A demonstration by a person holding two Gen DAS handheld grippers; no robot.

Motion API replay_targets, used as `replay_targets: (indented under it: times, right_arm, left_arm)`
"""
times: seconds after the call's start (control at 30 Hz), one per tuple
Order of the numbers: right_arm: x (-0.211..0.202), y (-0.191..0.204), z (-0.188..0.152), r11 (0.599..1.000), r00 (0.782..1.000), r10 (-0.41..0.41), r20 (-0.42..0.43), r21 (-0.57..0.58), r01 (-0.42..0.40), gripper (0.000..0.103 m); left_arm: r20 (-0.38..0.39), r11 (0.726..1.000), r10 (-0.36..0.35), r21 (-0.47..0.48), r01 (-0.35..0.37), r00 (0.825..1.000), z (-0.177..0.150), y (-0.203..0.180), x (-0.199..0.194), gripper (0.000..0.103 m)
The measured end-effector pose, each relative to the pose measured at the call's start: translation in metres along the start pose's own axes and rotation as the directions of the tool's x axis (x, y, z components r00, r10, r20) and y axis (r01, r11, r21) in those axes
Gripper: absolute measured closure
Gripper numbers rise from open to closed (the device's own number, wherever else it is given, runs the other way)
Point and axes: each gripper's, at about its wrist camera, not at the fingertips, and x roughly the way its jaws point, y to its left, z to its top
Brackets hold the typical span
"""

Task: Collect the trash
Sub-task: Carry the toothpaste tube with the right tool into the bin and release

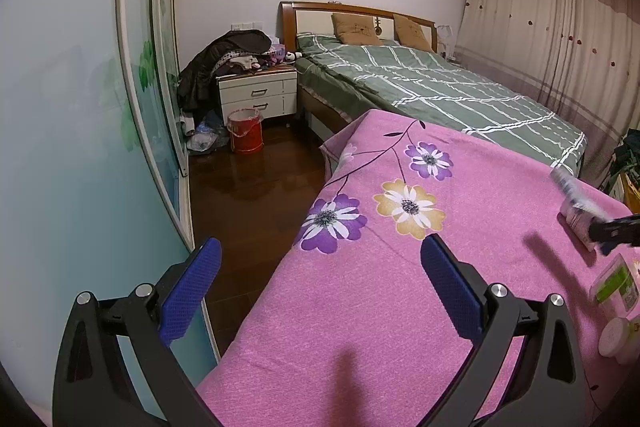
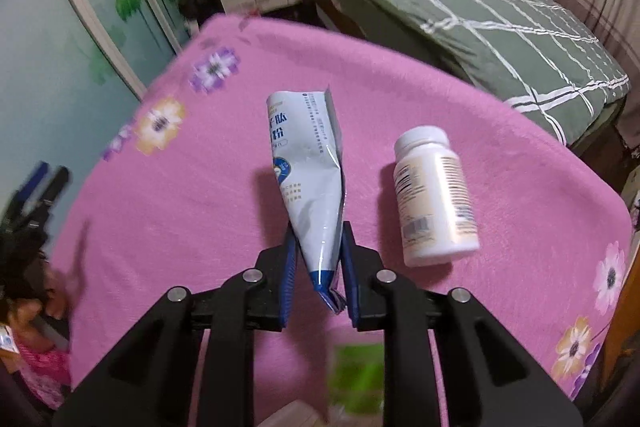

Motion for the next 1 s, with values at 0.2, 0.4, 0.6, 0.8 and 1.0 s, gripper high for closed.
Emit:
replay_targets:
  times: [0.2, 0.4, 0.6, 0.8, 1.0]
  right_arm:
    - [-0.057, -0.012, -0.032, 0.996, 0.987, 0.034, 0.158, 0.076, -0.046, 0.083]
    - [-0.131, -0.049, -0.122, 0.967, 0.947, -0.107, 0.304, 0.252, 0.028, 0.082]
    - [-0.181, -0.093, -0.214, 0.855, 0.877, -0.373, 0.302, 0.48, 0.199, 0.081]
    - [-0.199, -0.136, -0.286, 0.714, 0.836, -0.515, 0.19, 0.635, 0.295, 0.08]
    - [-0.192, -0.179, -0.328, 0.58, 0.8, -0.599, 0.04, 0.711, 0.399, 0.06]
  left_arm:
    - [0.0, 1.0, -0.001, 0.004, 0.001, 1.0, 0.0, -0.001, 0.0, 0.005]
    - [0.007, 1.0, 0.0, 0.008, 0.0, 1.0, 0.0, -0.002, -0.001, 0.005]
    - [0.011, 1.0, 0.001, 0.01, -0.001, 1.0, 0.0, -0.002, -0.002, 0.005]
    - [0.021, 1.0, 0.002, 0.015, -0.002, 1.0, 0.0, -0.002, -0.004, 0.005]
    - [-0.003, 0.998, -0.056, 0.024, 0.056, 0.998, -0.001, -0.008, -0.007, 0.005]
